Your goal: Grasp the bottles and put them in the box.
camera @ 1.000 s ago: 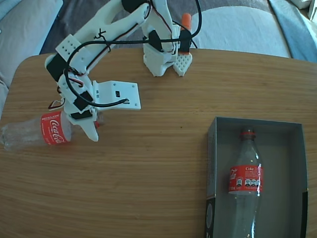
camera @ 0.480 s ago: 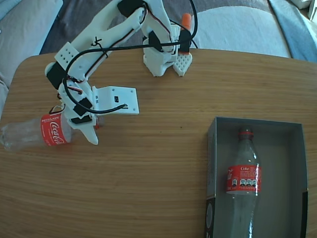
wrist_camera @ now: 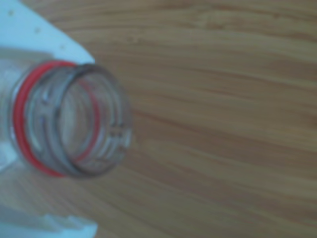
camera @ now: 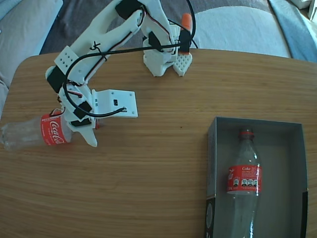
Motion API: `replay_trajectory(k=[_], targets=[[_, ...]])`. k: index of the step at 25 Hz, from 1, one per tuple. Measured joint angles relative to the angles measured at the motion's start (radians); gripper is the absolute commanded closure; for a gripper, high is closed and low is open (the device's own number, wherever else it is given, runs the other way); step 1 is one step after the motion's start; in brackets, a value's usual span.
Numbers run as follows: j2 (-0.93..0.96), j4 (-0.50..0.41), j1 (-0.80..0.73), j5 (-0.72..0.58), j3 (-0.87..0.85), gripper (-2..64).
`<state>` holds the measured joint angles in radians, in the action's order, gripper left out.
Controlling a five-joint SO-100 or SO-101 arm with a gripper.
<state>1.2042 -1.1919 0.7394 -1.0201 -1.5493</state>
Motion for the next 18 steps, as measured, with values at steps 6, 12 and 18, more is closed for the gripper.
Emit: replay_trajectory(k=[6,12,18], targets=[[0.0,0.003,0.0,-0.051,0.0,25.1],[0.0,0.003,0.0,-0.054,0.0,41.9],[0.0,0.003,0.002,-0.064,0.0,48.2]])
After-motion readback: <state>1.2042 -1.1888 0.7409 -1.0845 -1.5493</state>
